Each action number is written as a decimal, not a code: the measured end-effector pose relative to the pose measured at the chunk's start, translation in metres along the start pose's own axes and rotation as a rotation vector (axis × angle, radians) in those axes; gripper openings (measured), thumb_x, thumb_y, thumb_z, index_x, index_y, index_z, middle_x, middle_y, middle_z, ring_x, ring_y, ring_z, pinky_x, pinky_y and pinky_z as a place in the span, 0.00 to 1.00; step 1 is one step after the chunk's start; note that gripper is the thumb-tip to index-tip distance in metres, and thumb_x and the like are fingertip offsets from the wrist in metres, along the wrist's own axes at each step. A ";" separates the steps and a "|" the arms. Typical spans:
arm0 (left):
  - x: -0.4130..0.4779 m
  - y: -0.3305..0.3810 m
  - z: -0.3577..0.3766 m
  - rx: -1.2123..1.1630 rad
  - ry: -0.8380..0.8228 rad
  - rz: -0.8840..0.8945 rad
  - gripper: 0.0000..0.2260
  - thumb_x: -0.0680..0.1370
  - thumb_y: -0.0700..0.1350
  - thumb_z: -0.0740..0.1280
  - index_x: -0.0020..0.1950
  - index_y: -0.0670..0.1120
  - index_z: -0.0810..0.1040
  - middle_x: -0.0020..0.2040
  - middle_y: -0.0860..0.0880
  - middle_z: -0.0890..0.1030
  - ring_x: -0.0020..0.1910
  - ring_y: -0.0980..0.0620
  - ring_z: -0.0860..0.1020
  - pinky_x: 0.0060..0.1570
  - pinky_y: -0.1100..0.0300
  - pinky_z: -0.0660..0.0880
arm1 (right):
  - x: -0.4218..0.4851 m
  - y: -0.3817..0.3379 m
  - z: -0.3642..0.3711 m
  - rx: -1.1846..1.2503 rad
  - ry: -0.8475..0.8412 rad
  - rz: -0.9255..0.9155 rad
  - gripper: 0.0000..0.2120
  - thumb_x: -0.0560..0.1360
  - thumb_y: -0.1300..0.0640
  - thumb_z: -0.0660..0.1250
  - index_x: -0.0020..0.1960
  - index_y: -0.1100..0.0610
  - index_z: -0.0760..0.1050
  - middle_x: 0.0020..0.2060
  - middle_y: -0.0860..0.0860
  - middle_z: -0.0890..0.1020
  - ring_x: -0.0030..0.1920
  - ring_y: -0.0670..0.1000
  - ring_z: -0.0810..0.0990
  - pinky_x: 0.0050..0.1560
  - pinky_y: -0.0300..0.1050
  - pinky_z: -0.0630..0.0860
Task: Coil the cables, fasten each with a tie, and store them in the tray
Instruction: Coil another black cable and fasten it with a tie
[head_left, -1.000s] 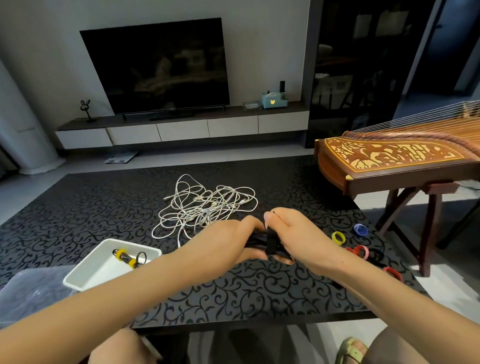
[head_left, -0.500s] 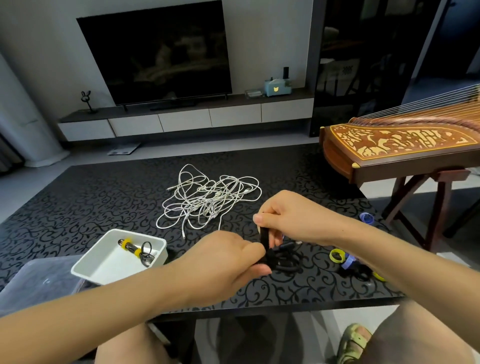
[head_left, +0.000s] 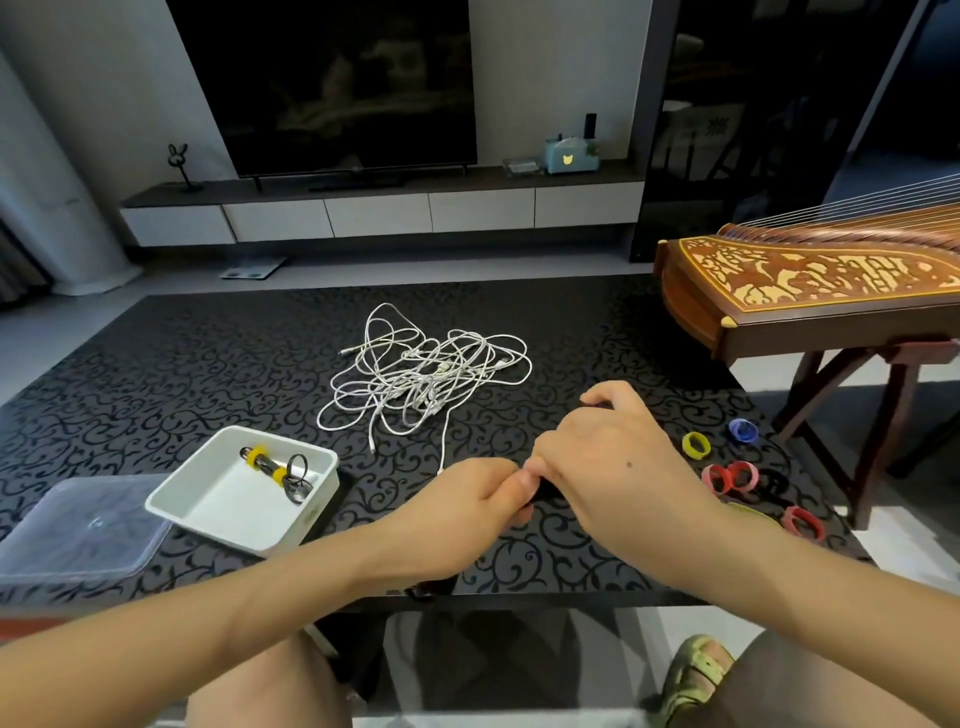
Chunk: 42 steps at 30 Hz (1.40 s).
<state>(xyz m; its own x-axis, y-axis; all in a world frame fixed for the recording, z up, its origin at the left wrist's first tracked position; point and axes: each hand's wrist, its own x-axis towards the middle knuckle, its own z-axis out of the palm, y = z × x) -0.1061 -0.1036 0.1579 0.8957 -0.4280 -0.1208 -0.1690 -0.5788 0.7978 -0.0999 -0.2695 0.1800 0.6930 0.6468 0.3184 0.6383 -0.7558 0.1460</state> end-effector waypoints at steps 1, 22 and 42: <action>0.001 0.000 0.001 -0.128 -0.029 -0.049 0.18 0.82 0.52 0.54 0.41 0.41 0.71 0.24 0.58 0.67 0.23 0.60 0.63 0.30 0.63 0.68 | -0.003 -0.001 0.006 -0.001 0.117 0.011 0.07 0.67 0.63 0.72 0.35 0.54 0.77 0.28 0.45 0.77 0.35 0.50 0.79 0.62 0.49 0.64; 0.037 -0.017 -0.032 -1.029 -0.796 -0.462 0.26 0.77 0.53 0.51 0.45 0.36 0.80 0.31 0.42 0.81 0.31 0.46 0.82 0.36 0.55 0.81 | -0.036 -0.006 0.062 0.389 0.263 0.158 0.12 0.77 0.57 0.58 0.47 0.62 0.77 0.36 0.52 0.78 0.36 0.55 0.77 0.38 0.49 0.74; 0.119 -0.058 0.040 -1.235 0.342 -0.156 0.08 0.79 0.46 0.63 0.43 0.44 0.70 0.26 0.52 0.68 0.23 0.56 0.67 0.34 0.59 0.79 | -0.040 0.041 0.136 1.514 -0.066 0.881 0.11 0.82 0.53 0.55 0.55 0.52 0.76 0.47 0.50 0.83 0.45 0.47 0.80 0.47 0.41 0.76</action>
<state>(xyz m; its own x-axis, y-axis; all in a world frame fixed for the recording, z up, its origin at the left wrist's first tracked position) -0.0062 -0.1480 0.0736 0.9616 -0.1092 -0.2517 0.2722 0.4936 0.8260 -0.0554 -0.3125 0.0458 0.9603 0.1643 -0.2255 -0.2066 -0.1249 -0.9704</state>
